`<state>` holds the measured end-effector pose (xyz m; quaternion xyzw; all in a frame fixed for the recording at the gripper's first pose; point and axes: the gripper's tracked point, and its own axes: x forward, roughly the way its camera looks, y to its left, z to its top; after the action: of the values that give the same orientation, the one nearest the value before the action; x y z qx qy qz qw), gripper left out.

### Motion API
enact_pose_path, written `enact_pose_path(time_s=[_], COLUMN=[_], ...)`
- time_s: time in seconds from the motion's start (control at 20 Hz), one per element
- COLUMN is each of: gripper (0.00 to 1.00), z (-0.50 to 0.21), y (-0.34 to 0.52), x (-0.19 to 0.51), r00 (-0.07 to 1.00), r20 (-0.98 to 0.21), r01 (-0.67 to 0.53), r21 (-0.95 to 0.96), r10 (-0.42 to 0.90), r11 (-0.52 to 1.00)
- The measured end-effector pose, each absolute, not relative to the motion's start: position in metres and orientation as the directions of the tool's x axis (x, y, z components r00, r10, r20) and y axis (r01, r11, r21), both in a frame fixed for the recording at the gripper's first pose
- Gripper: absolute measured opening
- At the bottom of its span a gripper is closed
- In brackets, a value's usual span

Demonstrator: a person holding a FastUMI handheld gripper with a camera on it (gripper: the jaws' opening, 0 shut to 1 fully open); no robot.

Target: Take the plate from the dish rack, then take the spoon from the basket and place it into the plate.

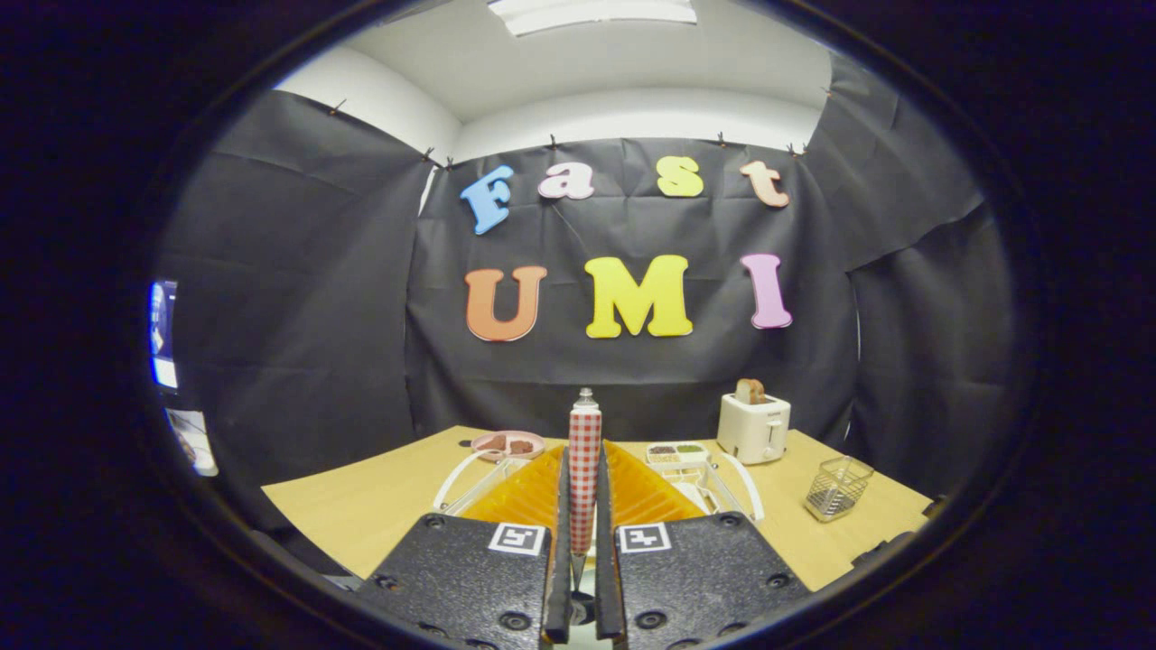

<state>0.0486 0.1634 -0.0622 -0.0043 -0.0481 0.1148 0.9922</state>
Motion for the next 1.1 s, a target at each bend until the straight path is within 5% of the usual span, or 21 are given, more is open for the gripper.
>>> enact_pose_path(time_s=[0.7, 0.8, 1.1], gripper=[0.2, 0.29, 0.93], z=[-0.154, -0.157, -0.14], y=[0.126, 0.121, 0.098], x=[0.084, 0.081, 0.069], r00=[0.985, 0.986, 0.984], r20=[-0.086, -0.089, -0.139], r01=[-0.139, -0.14, -0.12], r21=[0.089, 0.029, -0.072], r10=[0.147, 0.142, 0.11], r11=[0.986, 0.99, 0.99])
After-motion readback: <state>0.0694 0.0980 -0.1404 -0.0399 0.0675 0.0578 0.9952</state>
